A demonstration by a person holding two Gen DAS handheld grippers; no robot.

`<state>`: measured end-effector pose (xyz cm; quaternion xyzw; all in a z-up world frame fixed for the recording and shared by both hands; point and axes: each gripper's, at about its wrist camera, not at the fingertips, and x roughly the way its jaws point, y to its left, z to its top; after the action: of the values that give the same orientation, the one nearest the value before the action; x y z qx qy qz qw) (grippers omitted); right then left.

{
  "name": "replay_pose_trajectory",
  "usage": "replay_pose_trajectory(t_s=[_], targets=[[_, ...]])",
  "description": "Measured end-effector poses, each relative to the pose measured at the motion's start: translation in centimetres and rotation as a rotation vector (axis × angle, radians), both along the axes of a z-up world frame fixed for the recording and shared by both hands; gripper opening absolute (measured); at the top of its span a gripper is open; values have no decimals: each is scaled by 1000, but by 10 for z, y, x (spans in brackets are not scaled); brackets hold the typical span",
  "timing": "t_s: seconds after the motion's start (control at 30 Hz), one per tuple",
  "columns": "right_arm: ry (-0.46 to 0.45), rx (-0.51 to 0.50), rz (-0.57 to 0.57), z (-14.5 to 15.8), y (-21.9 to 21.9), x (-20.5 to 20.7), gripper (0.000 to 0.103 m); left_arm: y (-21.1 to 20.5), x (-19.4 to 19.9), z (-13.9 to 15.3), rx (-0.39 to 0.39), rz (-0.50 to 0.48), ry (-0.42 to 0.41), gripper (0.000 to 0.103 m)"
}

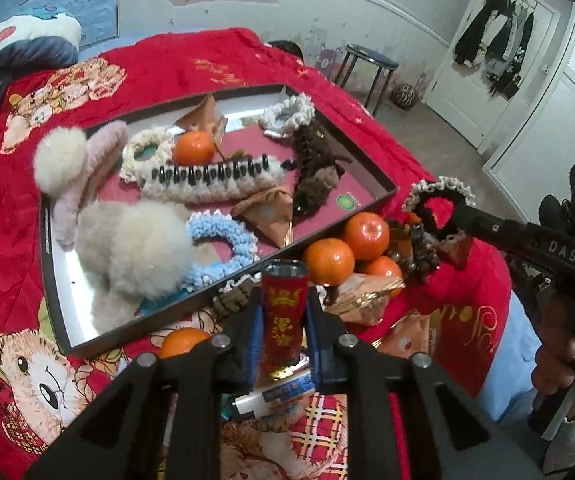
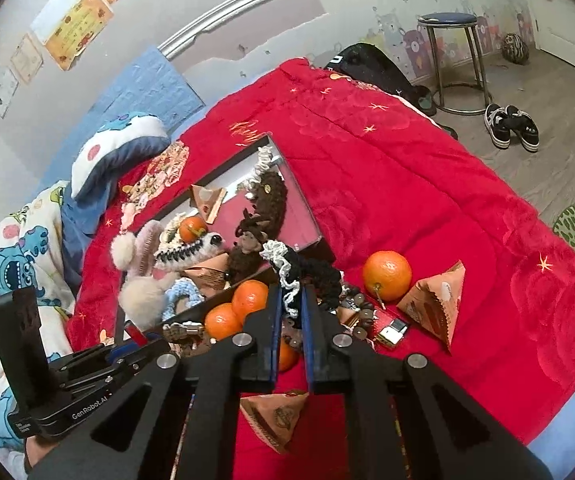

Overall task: Organize objects
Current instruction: 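Lift the scrunchie with the right gripper while the left lifts the red tube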

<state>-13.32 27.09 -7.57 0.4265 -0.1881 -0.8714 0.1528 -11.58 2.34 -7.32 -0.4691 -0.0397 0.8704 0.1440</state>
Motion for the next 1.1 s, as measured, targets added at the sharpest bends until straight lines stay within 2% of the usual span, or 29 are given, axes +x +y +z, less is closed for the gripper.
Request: replay_pose_trajectory(t_s=[0.2,0.7,0.83,1.1], targets=[[12,9,-1,4,-7,4,8,-6,2,11,31,15,18,19],[47,-38,17,11,-7,17,8,0,9,24,9,16,34,19],[49,-48,28,14,-8,15,8,2,8,32,33,1,39,19],[94,-12,123,38,-25,13,8,-6,6,57,0,1,95,19]])
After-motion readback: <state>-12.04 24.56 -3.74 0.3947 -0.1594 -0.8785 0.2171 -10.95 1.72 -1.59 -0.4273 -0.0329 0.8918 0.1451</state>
